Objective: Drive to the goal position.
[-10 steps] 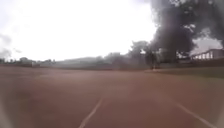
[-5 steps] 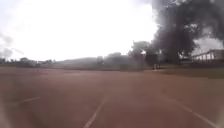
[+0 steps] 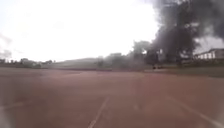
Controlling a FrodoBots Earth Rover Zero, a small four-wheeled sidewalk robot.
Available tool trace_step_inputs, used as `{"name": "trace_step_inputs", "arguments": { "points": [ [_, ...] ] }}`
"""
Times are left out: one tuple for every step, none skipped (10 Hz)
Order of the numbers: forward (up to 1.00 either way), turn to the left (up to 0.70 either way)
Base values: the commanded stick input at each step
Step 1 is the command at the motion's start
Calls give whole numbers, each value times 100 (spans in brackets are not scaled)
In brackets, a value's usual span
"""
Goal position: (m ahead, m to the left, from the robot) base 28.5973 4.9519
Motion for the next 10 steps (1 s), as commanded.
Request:
{"name": "trace_step_inputs", "arguments": {
  "points": [
    [70,-35],
    [70,-35],
    [70,-25],
    [70,0],
    [70,0],
    [70,0],
    [70,0],
    [70,0],
    [70,0],
    [70,0]
  ]
}}
